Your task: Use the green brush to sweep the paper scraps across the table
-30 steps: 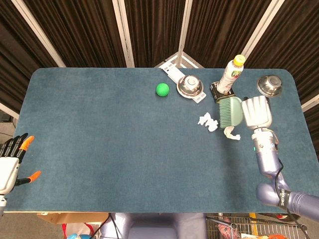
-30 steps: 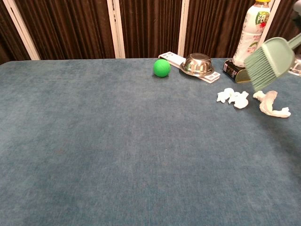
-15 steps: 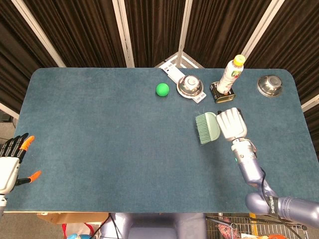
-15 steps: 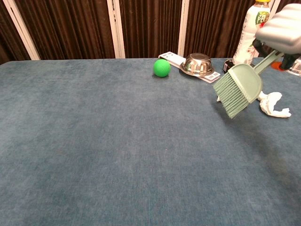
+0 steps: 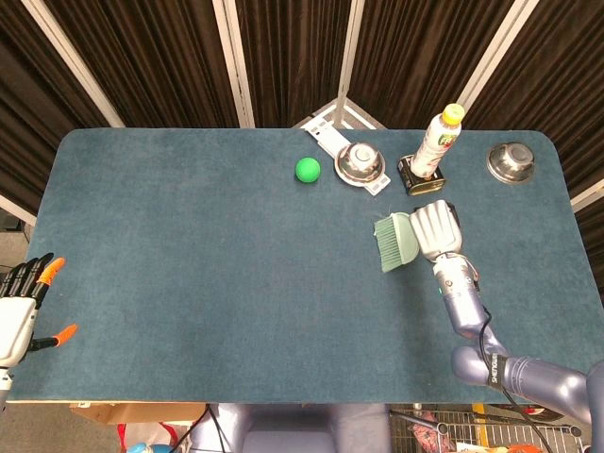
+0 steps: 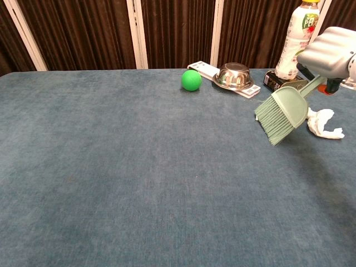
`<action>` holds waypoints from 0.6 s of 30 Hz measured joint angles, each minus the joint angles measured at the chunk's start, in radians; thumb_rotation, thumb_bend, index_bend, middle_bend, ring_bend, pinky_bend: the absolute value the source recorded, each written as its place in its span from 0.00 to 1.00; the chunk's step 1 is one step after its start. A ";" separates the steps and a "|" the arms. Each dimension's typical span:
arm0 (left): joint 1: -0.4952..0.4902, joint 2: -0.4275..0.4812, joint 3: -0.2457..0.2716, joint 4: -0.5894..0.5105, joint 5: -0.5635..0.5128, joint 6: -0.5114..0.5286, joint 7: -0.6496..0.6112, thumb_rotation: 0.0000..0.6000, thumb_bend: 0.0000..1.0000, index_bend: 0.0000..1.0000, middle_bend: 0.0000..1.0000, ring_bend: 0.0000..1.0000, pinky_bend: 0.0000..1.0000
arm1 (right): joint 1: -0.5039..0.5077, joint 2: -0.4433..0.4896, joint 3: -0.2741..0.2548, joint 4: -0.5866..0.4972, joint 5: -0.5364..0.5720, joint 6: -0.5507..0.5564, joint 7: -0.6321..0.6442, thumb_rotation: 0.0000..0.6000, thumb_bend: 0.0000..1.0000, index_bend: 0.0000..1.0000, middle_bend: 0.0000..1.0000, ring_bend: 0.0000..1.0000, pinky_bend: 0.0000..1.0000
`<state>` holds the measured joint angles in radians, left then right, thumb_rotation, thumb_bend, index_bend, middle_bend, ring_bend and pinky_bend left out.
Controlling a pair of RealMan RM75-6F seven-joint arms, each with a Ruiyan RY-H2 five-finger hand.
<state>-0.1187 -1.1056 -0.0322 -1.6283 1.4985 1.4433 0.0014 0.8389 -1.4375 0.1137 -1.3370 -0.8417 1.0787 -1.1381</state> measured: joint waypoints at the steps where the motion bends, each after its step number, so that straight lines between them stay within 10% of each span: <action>1: 0.000 0.000 0.000 0.000 0.000 -0.001 0.001 1.00 0.00 0.00 0.00 0.00 0.00 | 0.000 -0.003 -0.001 0.014 0.003 -0.001 0.000 1.00 0.62 0.77 0.93 0.95 0.88; 18: 0.008 0.001 0.003 -0.001 0.009 0.018 0.004 1.00 0.00 0.00 0.00 0.00 0.00 | -0.072 0.113 -0.003 0.041 0.059 0.095 -0.019 1.00 0.62 0.77 0.93 0.95 0.88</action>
<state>-0.1102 -1.1046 -0.0294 -1.6298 1.5073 1.4617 0.0057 0.7668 -1.3247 0.1102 -1.2963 -0.7823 1.1739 -1.1568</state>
